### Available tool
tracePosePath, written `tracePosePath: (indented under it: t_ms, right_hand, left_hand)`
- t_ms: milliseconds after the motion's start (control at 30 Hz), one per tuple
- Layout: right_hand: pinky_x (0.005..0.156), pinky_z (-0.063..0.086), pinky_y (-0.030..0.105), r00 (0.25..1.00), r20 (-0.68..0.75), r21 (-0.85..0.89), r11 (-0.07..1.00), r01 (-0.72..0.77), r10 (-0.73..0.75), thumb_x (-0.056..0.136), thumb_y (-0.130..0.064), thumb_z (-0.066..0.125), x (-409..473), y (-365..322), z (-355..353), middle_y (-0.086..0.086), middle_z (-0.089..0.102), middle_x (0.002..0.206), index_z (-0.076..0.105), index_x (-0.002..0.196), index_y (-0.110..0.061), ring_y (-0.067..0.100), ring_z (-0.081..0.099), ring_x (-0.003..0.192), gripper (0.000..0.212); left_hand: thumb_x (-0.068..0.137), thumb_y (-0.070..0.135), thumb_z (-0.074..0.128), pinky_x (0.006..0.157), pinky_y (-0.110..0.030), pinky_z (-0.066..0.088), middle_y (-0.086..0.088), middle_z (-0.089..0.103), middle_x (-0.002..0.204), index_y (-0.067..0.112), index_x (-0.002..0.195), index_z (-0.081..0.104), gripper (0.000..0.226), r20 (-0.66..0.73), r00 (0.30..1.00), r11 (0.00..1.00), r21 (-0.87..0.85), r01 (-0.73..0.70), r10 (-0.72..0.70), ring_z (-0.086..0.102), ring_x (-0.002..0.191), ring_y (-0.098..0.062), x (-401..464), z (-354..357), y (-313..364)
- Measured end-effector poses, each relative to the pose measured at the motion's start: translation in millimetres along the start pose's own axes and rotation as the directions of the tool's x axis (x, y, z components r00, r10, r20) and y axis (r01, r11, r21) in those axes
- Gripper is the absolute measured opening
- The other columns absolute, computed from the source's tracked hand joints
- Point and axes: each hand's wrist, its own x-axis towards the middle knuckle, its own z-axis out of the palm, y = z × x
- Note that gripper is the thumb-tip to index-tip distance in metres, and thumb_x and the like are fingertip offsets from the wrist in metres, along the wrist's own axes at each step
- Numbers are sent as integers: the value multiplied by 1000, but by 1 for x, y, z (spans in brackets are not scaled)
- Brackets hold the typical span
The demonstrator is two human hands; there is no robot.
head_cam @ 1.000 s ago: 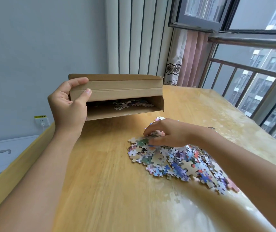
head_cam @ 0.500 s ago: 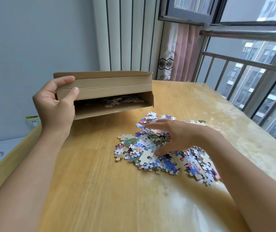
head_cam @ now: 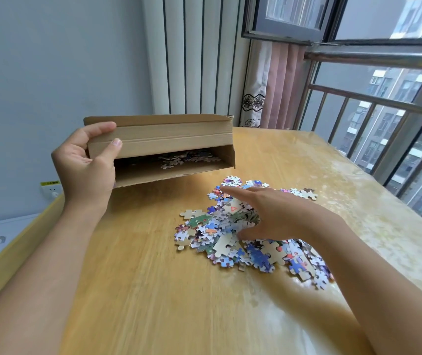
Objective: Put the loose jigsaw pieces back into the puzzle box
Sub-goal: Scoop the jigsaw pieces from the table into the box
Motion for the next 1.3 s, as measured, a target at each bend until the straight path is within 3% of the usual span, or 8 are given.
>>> tracePosePath:
  t_ms: [233, 300, 433, 633, 900, 1033, 1167, 1300]
  right_hand:
    - [118, 32, 43, 996, 54, -35, 996, 78, -76, 82, -38, 74, 1, 0, -1, -17, 12, 166, 20, 157, -44, 13, 13, 152, 92]
    - [119, 31, 38, 993, 63, 14, 995, 95, -96, 85, -30, 72, 5, 1, 2, -15, 21, 164, 28, 156, -38, 12, 22, 149, 84]
    - [109, 40, 36, 993, -12, 56, 992, 116, -115, 87, -25, 71, 11, 5, 3, -12, 41, 152, 45, 147, -35, 14, 42, 135, 67]
    - [94, 54, 39, 963, -233, -90, 989, 114, -132, 93, -35, 69, 12, 6, 4, -12, 57, 139, 54, 139, -35, 17, 59, 120, 49]
    - [88, 56, 39, 903, -399, -73, 987, 144, -161, 97, -30, 66, 13, 5, 3, -7, 68, 125, 62, 133, -27, 20, 67, 103, 37]
    - [84, 54, 26, 872, -465, 39, 981, 190, -151, 95, -31, 68, 8, 1, -1, -6, 73, 113, 67, 127, -21, 14, 69, 93, 34]
    - [84, 57, 31, 783, -598, 128, 944, 305, -172, 92, -24, 73, 7, -13, -10, -7, 74, 110, 69, 124, -20, 11, 70, 95, 32]
    - [81, 58, 40, 680, -690, 12, 935, 354, -248, 93, -17, 71, 28, -34, -33, -1, 74, 111, 69, 123, -16, 19, 71, 94, 30]
  left_hand:
    - [85, 19, 74, 53, -29, 48, 22, 63, 66, 36, 97, 76, 21, -9, 1000, 1000, 1, -10, 10, 52, 54, -16, 4, -1, -4]
    - [84, 20, 75, 63, -36, 51, 21, 67, 74, 35, 97, 77, 20, -4, 1000, 1000, -2, -16, 16, 57, 66, -20, 4, -1, -4]
    - [87, 16, 74, 37, -22, 39, 21, 65, 66, 33, 99, 75, 21, 3, 1000, 1000, 5, -20, 20, 46, 41, -14, 2, 0, -4]
    - [83, 23, 76, 68, -41, 50, 11, 74, 90, 37, 97, 77, 20, 0, 1000, 999, -28, -20, 20, 59, 74, -27, 6, -1, -11]
    - [83, 22, 76, 71, -44, 49, 21, 69, 78, 39, 95, 77, 21, 2, 1000, 999, -46, 8, -8, 56, 75, -26, 7, -2, -9]
    - [84, 21, 75, 77, -53, 54, 18, 69, 83, 40, 95, 77, 22, 13, 1000, 999, -51, 7, -7, 57, 79, -25, 7, -2, -6]
    - [86, 17, 74, 73, -43, 50, 20, 68, 80, 39, 96, 76, 24, 25, 1000, 998, -66, 6, -5, 55, 68, -16, 9, -4, -1]
    - [87, 15, 75, 72, -39, 47, 18, 64, 75, 38, 98, 76, 25, 40, 999, 996, -87, 16, -12, 53, 63, -10, 14, -7, 2]
